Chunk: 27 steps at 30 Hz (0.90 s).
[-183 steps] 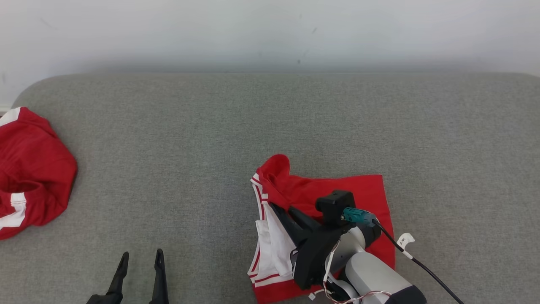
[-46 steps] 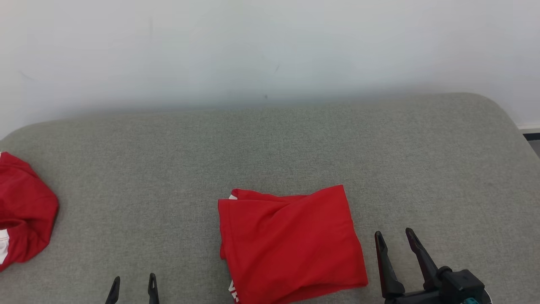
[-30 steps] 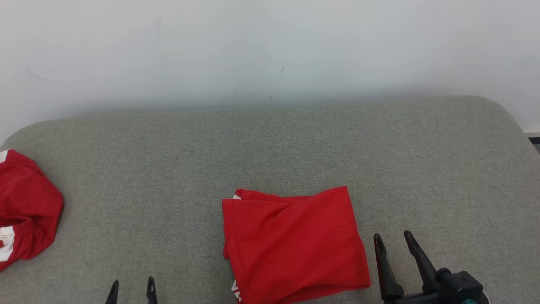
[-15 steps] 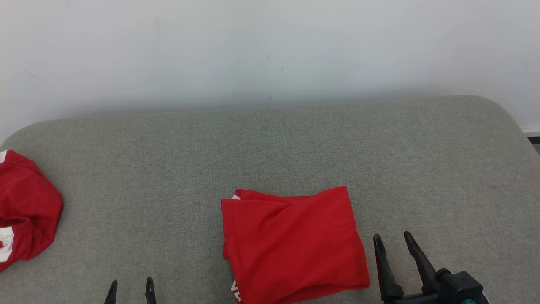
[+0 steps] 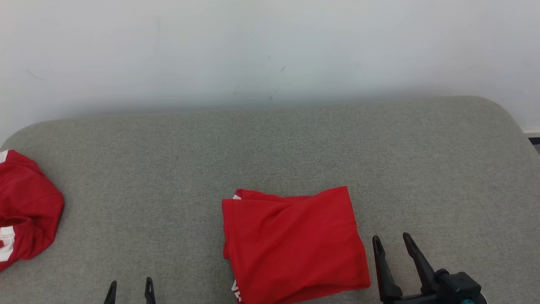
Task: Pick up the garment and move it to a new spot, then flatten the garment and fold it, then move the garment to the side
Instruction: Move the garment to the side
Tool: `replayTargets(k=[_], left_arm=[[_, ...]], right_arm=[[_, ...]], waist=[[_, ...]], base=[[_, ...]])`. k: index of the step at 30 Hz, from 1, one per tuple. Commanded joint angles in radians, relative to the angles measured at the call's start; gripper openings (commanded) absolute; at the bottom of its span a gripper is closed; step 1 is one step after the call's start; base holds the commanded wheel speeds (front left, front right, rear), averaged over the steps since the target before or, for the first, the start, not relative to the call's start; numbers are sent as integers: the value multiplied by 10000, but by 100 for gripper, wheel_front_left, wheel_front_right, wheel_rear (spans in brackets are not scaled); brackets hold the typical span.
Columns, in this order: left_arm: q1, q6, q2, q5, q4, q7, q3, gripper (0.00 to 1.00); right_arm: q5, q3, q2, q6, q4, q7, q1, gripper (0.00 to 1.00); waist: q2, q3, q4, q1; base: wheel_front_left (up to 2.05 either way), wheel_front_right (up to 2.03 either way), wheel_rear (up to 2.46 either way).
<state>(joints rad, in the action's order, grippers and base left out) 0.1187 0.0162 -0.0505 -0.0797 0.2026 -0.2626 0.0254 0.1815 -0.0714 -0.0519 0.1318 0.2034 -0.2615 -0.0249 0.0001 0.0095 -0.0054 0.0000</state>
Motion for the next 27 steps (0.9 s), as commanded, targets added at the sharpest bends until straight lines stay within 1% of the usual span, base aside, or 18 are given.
replayTargets(k=[1,7,10,14,19,27], left_arm=[[77,-49,4,-23,2,-32,11,100],[-18,-40,4,-57,20,-32,-5,100],[-70,-18,4,-70,26,-32,-30,100],[-182,31,6,-50,48,-32,-84,100],[-403,85,4,-80,93,-32,-180,100],[-607,88,4,-168,108,-32,-221,100]], right_arm=[[-62,-65,31,-25,-34,-47,63,100],[-299,-149,30,-25,219,-47,628,100],[-321,-256,-109,-25,762,-45,1090,100],[-189,-606,-338,-25,2141,-47,1950,100],[46,-808,-494,-25,4229,-45,3086,100],[562,-1402,-375,-25,6708,-41,4433,100]], waist=[[-1,4,7,0],[-1,57,54,0],[-1,116,110,0],[-1,262,200,0],[-1,534,387,0],[-1,918,490,0]], base=[[0,0,0],[0,0,0],[0,0,0],[0,0,0],[0,0,0],[0,0,0]])
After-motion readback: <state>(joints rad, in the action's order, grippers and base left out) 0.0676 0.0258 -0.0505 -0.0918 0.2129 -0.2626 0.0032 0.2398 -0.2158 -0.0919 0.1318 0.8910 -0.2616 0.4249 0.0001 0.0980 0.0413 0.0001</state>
